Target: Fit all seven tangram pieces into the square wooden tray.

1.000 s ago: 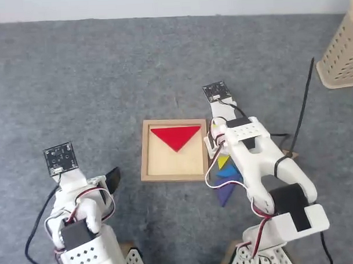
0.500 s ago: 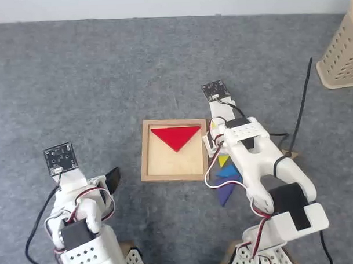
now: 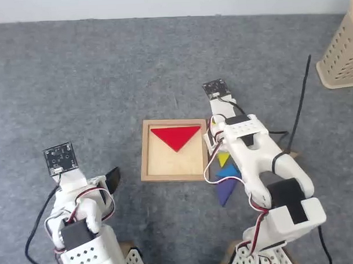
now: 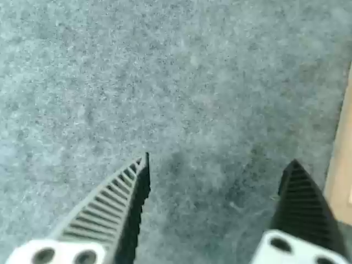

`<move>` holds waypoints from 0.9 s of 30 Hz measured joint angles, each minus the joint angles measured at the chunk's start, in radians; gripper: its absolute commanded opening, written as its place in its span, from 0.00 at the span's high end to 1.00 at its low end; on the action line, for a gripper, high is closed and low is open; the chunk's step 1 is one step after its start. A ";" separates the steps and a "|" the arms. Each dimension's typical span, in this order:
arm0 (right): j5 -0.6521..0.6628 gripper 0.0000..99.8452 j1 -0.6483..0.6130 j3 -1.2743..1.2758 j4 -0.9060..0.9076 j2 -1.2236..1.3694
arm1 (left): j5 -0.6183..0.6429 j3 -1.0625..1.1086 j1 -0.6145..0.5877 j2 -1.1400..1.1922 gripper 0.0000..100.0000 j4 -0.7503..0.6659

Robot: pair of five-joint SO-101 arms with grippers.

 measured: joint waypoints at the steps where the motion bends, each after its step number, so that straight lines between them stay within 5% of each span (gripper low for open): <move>1: 0.000 0.93 0.002 -0.002 0.000 0.000 | 0.000 0.000 0.000 0.000 0.65 0.000; 27: 0.003 0.93 0.046 0.129 0.161 -0.387 | 0.000 0.000 0.000 0.000 0.65 0.000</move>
